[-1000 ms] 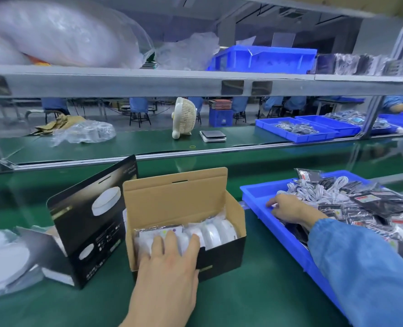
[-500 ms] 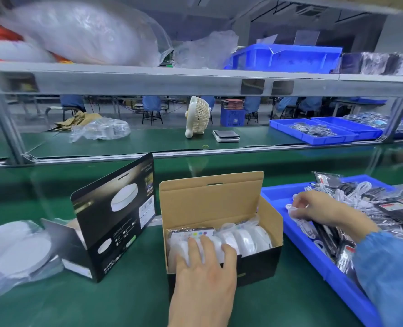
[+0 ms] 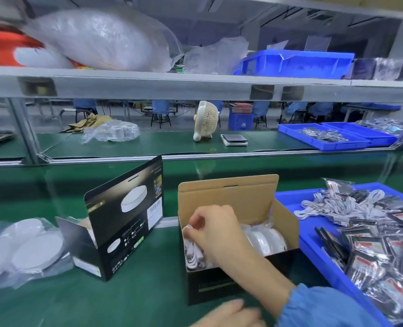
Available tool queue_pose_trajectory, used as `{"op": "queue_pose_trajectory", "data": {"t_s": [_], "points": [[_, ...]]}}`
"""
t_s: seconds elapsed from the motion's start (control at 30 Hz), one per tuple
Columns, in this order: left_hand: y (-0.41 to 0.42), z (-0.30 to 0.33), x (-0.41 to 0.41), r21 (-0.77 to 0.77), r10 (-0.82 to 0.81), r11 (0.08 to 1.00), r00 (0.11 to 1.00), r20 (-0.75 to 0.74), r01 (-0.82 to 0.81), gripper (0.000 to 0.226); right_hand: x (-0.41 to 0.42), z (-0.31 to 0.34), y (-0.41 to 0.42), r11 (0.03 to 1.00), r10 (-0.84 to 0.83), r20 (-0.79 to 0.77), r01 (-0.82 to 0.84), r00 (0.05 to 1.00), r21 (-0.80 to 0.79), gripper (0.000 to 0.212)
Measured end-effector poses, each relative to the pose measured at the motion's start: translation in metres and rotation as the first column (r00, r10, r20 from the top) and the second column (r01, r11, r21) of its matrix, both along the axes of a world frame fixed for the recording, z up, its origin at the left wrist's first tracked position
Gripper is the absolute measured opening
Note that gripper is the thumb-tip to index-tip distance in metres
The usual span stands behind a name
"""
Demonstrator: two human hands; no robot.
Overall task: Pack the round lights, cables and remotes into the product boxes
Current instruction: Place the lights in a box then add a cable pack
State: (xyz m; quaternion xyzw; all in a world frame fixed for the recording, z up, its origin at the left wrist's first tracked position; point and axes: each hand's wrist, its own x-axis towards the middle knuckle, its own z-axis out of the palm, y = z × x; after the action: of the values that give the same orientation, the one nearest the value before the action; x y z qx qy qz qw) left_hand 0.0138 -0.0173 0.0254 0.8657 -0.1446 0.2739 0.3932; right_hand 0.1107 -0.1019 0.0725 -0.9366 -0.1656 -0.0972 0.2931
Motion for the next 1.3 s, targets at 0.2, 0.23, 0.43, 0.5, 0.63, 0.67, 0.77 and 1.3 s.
{"op": "queue_pose_trajectory", "data": {"t_s": [0.2, 0.23, 0.43, 0.5, 0.63, 0.67, 0.77, 1.3], "points": [[0.063, 0.016, 0.022, -0.65, 0.124, 0.747, 0.99, -0.072, -0.141, 0.031, -0.022, 0.003, -0.019, 0.827, 0.4, 0.097, -0.313, 0.911, -0.467, 0.033], [0.062, 0.019, 0.034, -0.688, 0.024, 0.699, 0.968, -0.249, -0.194, 0.027, -0.023, 0.006, -0.031, 0.804, 0.425, 0.061, -0.345, 0.903, -0.485, 0.03], [0.043, 0.018, 0.062, -0.694, -0.385, 0.72, 0.825, -0.415, -0.013, 0.033, -0.042, -0.003, -0.038, 0.799, 0.552, 0.094, -0.493, 0.828, -0.345, 0.027], [0.046, 0.014, 0.065, -0.69, -0.396, 0.723, 0.831, -0.391, 0.02, 0.031, -0.042, -0.001, -0.028, 0.807, 0.523, 0.104, -0.452, 0.846, -0.379, 0.029], [0.048, 0.005, 0.067, -0.72, -0.407, 0.693, 0.835, -0.371, 0.019, 0.029, -0.035, 0.018, -0.044, 0.771, 0.601, 0.02, -0.573, 0.799, -0.279, 0.02], [0.047, 0.002, 0.068, -0.716, -0.391, 0.698, 0.841, -0.374, 0.007, 0.026, -0.027, 0.019, -0.063, 0.842, 0.538, 0.122, -0.525, 0.834, -0.125, 0.016], [0.048, -0.004, 0.075, -0.692, -0.356, 0.722, 0.85, -0.39, -0.015, 0.035, -0.001, 0.013, -0.131, 0.827, -0.137, 0.283, -0.047, 0.949, 0.56, 0.026], [0.073, 0.0, 0.047, -0.206, -0.29, 0.942, 0.951, -0.106, 0.265, 0.026, -0.033, -0.037, -0.144, 0.791, 0.413, -0.072, -0.319, 0.908, 0.523, 0.06]]}}
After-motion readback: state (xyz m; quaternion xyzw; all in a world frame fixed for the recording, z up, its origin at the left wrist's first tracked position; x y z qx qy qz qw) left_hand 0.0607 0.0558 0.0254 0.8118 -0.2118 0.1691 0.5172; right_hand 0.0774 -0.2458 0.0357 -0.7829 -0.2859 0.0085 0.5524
